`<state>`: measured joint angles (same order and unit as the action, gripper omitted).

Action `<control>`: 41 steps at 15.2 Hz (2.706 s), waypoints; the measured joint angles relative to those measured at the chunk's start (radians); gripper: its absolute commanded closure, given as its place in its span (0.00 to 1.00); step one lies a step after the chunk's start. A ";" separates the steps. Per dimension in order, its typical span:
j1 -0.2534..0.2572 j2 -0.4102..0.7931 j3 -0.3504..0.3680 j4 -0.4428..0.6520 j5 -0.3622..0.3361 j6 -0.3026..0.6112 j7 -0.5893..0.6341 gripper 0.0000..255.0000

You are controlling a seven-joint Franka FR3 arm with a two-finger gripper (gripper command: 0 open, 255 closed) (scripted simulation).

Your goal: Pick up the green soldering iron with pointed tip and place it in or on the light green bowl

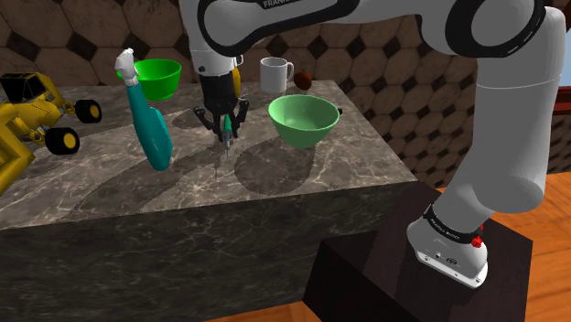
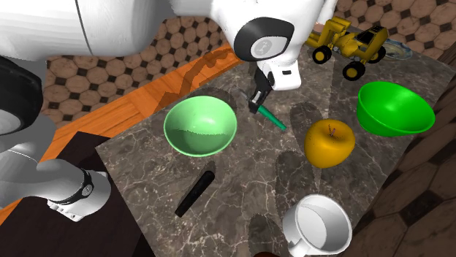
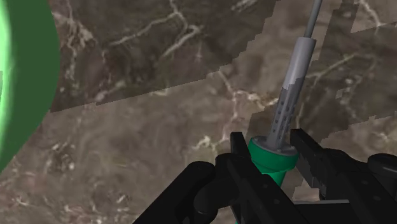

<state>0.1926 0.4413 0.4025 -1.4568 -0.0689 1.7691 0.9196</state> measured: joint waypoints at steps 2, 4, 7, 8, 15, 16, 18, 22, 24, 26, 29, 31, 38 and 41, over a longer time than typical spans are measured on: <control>0.000 -0.004 0.001 0.018 0.002 -0.022 0.000 1.00; 0.001 -0.009 0.002 0.038 0.003 -0.046 0.000 1.00; 0.004 -0.009 0.003 0.076 0.004 -0.084 0.002 1.00; 0.007 -0.007 0.004 0.097 0.003 -0.101 0.005 1.00; 0.018 0.005 0.005 0.209 -0.001 -0.202 0.008 1.00; 0.020 0.006 0.006 0.220 -0.001 -0.213 0.010 1.00; 0.024 0.011 0.006 0.258 -0.003 -0.244 0.011 1.00; 0.037 0.026 0.007 0.338 -0.008 -0.309 0.018 1.00; 0.045 0.043 0.006 0.390 -0.013 -0.345 0.019 1.00; 0.058 0.064 0.006 0.455 -0.020 -0.388 0.023 1.00; 0.073 0.087 0.005 0.532 -0.029 -0.442 0.026 1.00; 0.089 0.118 0.002 0.611 -0.039 -0.489 0.027 1.00; -0.082 -0.227 0.006 0.124 0.079 -0.341 -0.071 1.00; -0.138 -0.372 -0.017 -0.061 0.130 -0.295 -0.141 1.00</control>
<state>0.0550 0.0692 0.3858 -1.5177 0.0609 1.4738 0.7786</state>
